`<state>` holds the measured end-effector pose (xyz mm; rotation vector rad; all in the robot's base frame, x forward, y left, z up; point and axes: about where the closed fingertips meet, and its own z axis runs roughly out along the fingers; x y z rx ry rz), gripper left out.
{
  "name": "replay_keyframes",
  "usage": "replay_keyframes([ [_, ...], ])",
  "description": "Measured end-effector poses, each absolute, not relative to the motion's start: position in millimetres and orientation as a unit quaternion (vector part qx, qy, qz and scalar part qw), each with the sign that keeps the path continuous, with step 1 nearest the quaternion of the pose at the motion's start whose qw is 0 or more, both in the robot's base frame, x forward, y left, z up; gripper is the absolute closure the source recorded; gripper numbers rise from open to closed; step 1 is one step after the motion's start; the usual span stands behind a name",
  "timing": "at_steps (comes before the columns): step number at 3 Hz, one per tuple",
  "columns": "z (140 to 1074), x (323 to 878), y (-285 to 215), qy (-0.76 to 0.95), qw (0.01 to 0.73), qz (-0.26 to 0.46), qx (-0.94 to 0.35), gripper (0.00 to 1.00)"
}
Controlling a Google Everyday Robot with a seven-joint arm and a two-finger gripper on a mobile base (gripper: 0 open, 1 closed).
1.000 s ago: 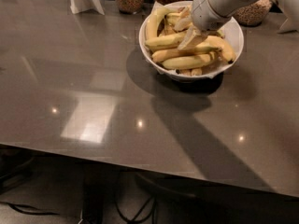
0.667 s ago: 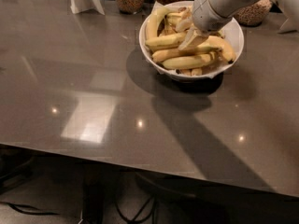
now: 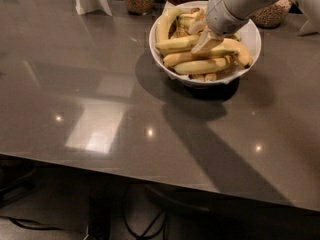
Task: Pick banana from white bowl
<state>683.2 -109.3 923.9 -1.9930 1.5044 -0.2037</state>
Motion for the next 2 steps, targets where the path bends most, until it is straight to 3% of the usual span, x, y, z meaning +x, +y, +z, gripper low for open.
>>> replay_keyframes([
  [1, 924.8, 681.9, -107.7, 0.57, 0.313, -0.078, -0.756, 1.0],
  [2, 940.0, 681.3, -110.5, 0.564, 0.308, -0.084, -0.761, 1.0],
])
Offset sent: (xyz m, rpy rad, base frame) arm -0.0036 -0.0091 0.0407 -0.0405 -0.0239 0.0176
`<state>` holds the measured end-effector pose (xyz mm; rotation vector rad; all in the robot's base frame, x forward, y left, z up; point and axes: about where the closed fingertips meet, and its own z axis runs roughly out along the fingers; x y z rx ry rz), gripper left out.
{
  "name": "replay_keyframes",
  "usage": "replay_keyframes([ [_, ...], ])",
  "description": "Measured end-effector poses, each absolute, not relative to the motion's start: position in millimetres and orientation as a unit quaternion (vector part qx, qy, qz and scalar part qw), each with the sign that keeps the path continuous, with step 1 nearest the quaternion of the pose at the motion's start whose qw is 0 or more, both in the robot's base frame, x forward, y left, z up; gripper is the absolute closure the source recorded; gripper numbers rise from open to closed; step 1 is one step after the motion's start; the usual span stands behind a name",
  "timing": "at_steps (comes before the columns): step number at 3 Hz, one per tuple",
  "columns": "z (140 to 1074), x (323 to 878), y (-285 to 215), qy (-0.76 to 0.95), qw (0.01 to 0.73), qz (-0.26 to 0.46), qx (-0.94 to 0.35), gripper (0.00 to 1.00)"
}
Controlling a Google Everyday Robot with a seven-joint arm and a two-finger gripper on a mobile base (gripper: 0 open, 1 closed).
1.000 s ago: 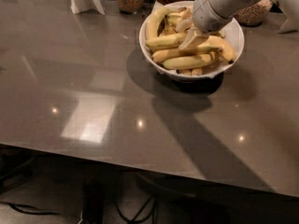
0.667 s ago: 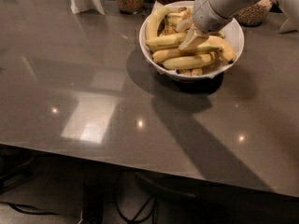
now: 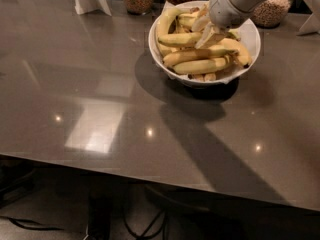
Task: Pick banana from white bowl
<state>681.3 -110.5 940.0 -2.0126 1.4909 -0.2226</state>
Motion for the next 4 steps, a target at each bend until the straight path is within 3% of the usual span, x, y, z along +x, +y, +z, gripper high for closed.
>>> replay_keyframes([
  [4, 1012.3, 647.4, -138.5, 0.544, 0.257, -0.126, -0.788, 1.0],
])
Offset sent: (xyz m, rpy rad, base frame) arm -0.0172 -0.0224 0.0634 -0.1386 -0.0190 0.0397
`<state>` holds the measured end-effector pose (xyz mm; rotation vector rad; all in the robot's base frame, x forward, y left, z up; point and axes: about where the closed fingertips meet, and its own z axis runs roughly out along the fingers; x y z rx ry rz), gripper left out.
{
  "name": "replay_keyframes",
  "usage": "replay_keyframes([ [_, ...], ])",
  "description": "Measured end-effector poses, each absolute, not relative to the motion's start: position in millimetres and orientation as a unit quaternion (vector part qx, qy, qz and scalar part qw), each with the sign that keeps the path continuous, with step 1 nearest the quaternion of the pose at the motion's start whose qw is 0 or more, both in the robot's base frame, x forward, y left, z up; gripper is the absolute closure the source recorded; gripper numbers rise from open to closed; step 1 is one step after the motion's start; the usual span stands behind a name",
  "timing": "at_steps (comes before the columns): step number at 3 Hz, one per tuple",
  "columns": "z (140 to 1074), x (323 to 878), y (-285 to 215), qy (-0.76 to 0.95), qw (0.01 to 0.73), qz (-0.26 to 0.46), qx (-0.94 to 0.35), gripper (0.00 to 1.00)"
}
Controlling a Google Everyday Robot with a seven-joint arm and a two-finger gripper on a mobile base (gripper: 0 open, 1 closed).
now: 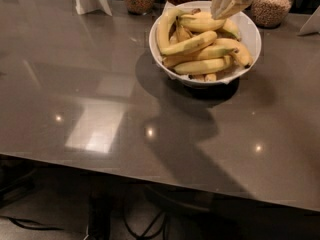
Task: Pick banana from white bowl
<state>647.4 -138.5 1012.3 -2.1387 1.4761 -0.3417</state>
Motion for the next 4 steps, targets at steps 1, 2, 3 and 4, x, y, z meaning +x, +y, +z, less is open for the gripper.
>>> replay_keyframes([
  [1, 1031.7, 624.1, -156.7, 0.561, 0.26, -0.127, -0.775, 1.0],
  [2, 1036.0, 601.3, -165.9, 0.59, 0.29, -0.092, -0.748, 0.82],
  [3, 1034.7, 585.6, -158.9, 0.604, 0.335, -0.045, -0.721, 0.58],
  [4, 1028.2, 579.5, -143.8, 0.599, 0.38, -0.011, -0.704, 0.35],
])
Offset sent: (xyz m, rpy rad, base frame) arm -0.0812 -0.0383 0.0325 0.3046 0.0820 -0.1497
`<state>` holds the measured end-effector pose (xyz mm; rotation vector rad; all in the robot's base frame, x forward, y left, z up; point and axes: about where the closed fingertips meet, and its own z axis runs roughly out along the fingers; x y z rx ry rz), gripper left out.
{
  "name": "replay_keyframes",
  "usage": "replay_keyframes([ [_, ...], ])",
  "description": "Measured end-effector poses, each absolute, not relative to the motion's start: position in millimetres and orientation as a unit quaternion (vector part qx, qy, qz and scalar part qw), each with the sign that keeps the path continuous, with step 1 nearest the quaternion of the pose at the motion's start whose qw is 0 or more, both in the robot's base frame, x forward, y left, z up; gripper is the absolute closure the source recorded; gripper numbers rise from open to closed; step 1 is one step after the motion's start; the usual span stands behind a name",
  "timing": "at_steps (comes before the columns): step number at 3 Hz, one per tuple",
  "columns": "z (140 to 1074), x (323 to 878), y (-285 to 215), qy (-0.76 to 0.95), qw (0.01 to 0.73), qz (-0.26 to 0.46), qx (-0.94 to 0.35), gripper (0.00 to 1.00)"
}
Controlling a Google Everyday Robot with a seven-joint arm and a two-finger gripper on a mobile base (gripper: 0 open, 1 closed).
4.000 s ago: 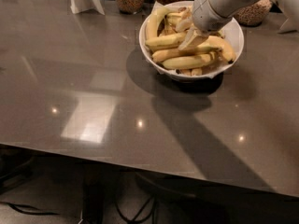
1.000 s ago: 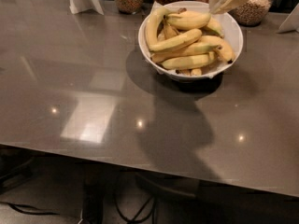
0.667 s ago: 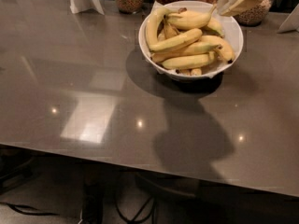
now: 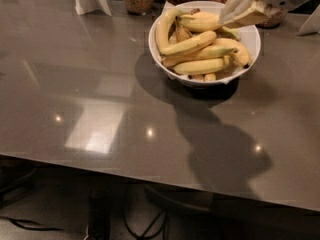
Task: Pick banana from white bowl
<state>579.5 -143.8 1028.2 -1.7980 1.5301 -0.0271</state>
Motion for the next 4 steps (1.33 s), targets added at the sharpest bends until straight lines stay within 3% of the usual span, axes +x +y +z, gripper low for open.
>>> replay_keyframes([
  [1, 1018.7, 582.0, -129.2, 0.586, 0.412, 0.008, -0.698, 0.26],
  [4, 975.8, 616.0, -101.2, 0.518, 0.392, -0.017, -0.76, 0.35],
])
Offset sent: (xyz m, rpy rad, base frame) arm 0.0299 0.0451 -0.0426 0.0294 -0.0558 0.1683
